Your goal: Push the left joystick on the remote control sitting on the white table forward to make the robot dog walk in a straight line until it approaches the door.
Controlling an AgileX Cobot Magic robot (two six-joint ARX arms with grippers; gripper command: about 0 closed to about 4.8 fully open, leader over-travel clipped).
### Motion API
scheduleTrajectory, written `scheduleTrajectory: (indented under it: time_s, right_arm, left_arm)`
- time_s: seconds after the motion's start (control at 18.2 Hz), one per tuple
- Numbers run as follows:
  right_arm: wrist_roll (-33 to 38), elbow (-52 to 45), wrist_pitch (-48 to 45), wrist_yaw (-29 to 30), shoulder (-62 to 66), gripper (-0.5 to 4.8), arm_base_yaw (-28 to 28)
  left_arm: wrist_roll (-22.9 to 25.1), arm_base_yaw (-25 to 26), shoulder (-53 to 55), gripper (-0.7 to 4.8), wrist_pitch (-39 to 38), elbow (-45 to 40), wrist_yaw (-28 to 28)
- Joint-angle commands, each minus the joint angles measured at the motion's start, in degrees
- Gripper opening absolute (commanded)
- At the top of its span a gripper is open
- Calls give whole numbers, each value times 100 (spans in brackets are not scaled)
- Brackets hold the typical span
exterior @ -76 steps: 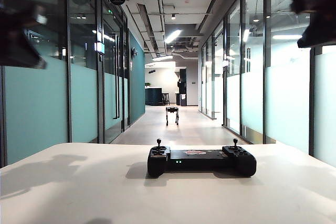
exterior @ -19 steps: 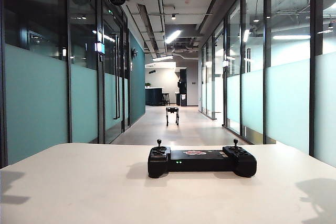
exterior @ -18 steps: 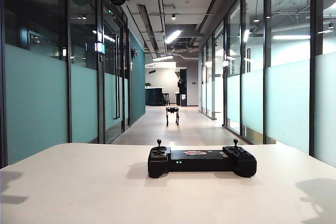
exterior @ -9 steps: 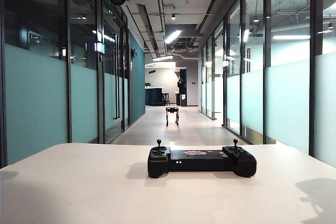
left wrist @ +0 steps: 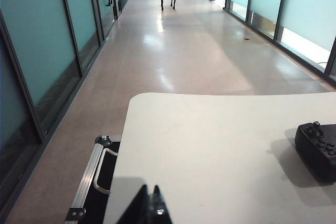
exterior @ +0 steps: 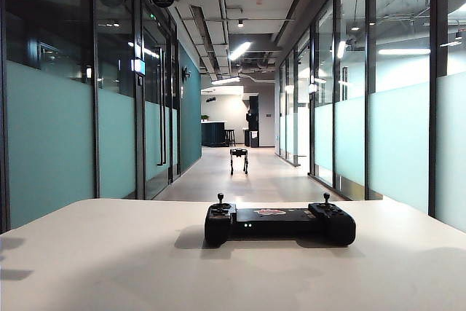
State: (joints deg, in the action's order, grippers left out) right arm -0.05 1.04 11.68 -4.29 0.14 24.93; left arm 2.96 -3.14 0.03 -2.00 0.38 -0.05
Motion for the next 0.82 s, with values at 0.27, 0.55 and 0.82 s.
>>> scheduleTrajectory:
  time_s: [0.27, 0.55, 0.82]
  right_arm:
    - [-2, -111, -688, -302, -20, -6, -1147]
    - [0, -111, -1823, 138, -20, -6, -2288]
    - [0, -111, -1825, 328, -20, -5, -2404]
  left_arm:
    - [2, 4, 2, -4, 77, 7, 7]
    - [2, 4, 2, -4, 77, 7, 4]
    - [2, 4, 2, -4, 77, 7, 7]
